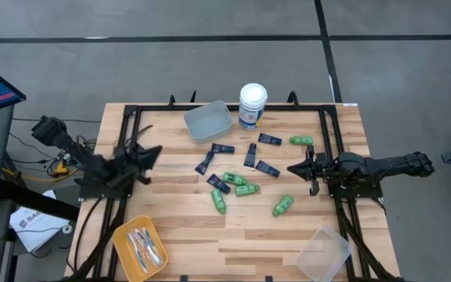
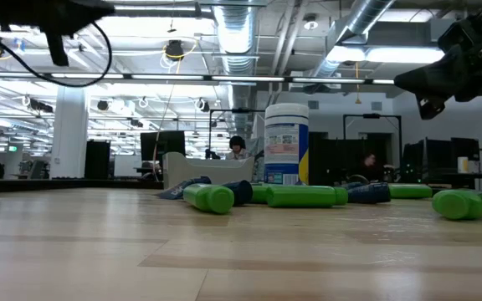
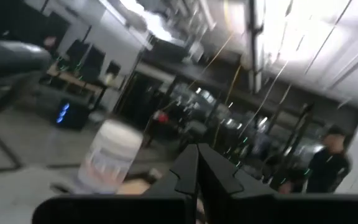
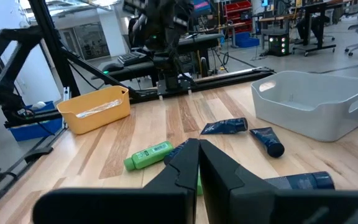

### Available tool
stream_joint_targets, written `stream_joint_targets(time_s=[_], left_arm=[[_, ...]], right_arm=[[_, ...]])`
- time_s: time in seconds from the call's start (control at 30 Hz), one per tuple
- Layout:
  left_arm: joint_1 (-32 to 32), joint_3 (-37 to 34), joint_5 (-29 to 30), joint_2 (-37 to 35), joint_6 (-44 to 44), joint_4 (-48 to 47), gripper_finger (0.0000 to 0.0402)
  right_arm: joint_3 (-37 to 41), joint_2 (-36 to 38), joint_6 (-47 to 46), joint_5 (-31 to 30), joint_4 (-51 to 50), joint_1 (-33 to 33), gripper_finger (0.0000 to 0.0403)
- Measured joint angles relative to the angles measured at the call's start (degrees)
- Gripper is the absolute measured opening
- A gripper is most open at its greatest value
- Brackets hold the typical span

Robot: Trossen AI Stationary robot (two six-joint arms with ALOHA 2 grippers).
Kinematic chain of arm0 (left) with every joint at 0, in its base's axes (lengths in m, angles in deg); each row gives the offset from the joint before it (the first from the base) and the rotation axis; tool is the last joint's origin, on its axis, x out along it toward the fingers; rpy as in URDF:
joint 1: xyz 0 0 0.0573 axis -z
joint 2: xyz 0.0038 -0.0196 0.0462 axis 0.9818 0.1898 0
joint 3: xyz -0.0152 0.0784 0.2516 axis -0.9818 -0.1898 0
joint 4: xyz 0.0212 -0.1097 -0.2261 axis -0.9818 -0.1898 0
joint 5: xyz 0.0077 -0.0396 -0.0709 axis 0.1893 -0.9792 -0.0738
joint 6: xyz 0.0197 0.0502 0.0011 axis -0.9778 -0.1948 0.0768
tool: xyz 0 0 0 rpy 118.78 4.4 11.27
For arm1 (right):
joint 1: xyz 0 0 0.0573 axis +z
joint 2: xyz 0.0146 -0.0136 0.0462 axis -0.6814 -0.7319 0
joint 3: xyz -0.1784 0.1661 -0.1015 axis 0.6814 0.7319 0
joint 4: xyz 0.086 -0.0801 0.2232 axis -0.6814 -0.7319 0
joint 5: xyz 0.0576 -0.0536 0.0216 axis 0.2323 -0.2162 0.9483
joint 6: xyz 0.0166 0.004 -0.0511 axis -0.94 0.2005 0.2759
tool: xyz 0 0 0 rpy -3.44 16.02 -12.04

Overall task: Pick & Place Travel size toiletries
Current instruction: Put the dark blue shave cream into the gray bin

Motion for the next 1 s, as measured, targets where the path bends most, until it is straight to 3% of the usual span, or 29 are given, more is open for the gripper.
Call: stream_joint_targets(time_s=[0.23, 0.47, 0.57, 0.67, 0.8, 0.87, 1.0], left_arm=[[-4.2, 3.2, 2.6, 17.7, 20.8, -2.2, 0.0001], [-9.0, 18.1, 2.6, 28.8, 16.9, -7.6, 0.0001], [-10.8, 26.4, 2.5, 30.2, 16.3, -20.8, 0.0001], [-12.9, 35.4, 1.2, 30.5, 18.0, -40.7, 0.0003], [-17.8, 45.9, -7.2, 30.6, 24.2, -65.4, 0.0013], [-20.8, 48.9, -13.1, 30.6, 27.5, -72.3, 0.0025], [-26.3, 49.9, -22.8, 30.5, 29.6, -76.3, 0.0062]], right_arm=[[0.0, 0.0, -2.4, 0.0, 0.0, 0.0, 0.0006], [0.0, 0.0, -2.4, 0.0, 0.1, 0.0, 0.0006], [0.0, 0.0, -2.4, 0.0, 0.1, 0.0, 0.0006], [0.0, 0.0, -2.4, 0.0, 0.1, 0.0, 0.0006], [0.0, 0.0, -2.4, 0.0, 0.1, 0.0, 0.0006], [0.0, 0.0, -2.4, 0.0, 0.1, 0.0, 0.0006], [0.0, 0.0, -2.4, 0.0, 0.1, 0.0, 0.0006]])
